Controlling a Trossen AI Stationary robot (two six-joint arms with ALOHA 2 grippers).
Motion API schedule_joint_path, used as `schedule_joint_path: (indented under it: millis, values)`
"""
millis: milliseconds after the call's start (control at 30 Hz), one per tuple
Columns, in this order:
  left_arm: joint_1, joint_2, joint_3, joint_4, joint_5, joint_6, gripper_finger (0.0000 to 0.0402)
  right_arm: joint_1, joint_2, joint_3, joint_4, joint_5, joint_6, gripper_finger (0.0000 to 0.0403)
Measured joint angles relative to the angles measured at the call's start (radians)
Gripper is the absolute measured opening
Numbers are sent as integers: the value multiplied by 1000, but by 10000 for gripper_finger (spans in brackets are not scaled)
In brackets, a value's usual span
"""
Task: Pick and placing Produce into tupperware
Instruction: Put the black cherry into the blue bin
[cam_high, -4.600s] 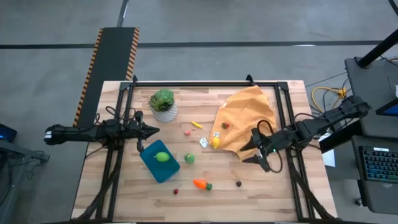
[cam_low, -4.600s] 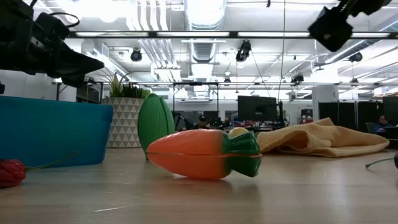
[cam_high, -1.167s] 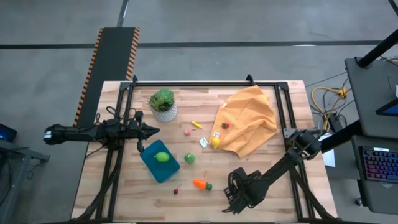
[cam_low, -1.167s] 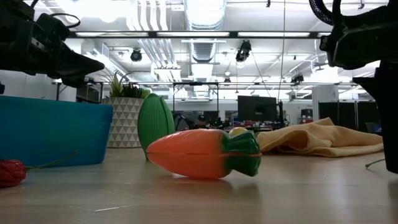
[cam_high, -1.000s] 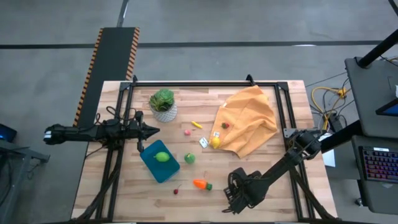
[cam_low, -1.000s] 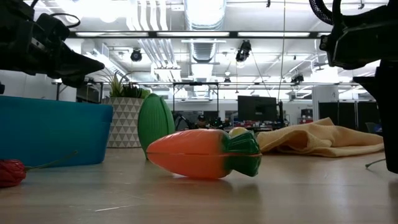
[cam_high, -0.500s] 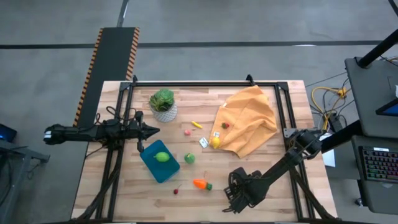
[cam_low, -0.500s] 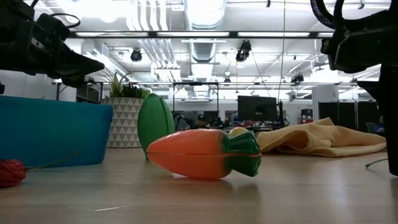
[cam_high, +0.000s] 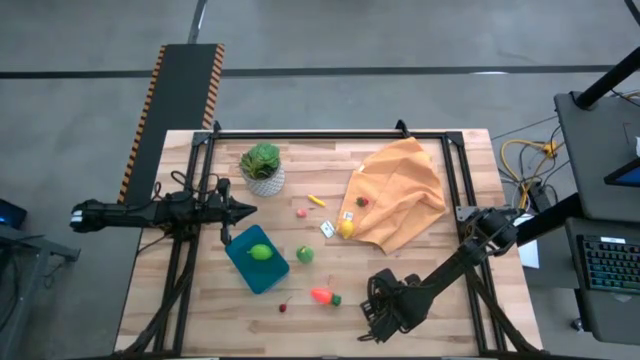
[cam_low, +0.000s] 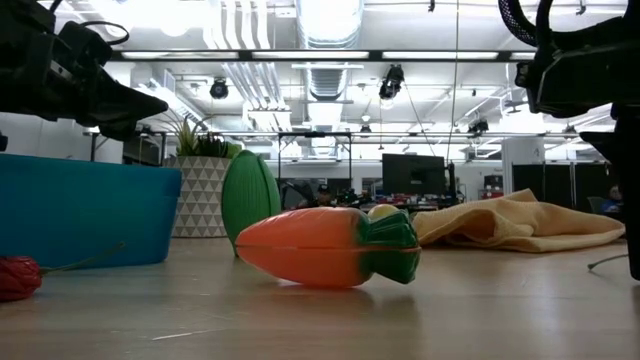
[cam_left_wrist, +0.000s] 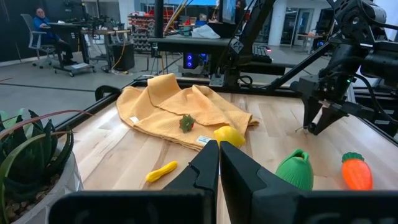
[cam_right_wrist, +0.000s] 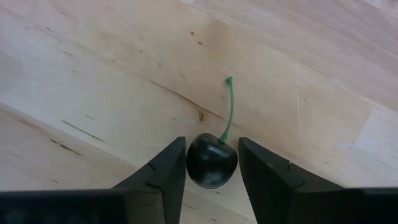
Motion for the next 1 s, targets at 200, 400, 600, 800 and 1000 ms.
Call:
schedule_joint_path:
  millis: [200, 400, 600, 800, 1000]
  values:
    - [0, 0, 0, 0, 0, 0, 0, 0, 0, 0, 1, -1, -7, 109]
    - [0, 0, 0, 0, 0, 0, 0, 0, 2, 8, -5, -2, -20, 109]
    - [0, 0, 0, 0, 0, 0, 0, 0, 4, 16, -9, -1, -32, 108]
    - [0, 0, 0, 0, 0, 0, 0, 4, 5, 16, -5, 42, -35, 108]
    - [0, 0, 0, 0, 0, 0, 0, 2, 5, 16, -2, 58, -53, 107]
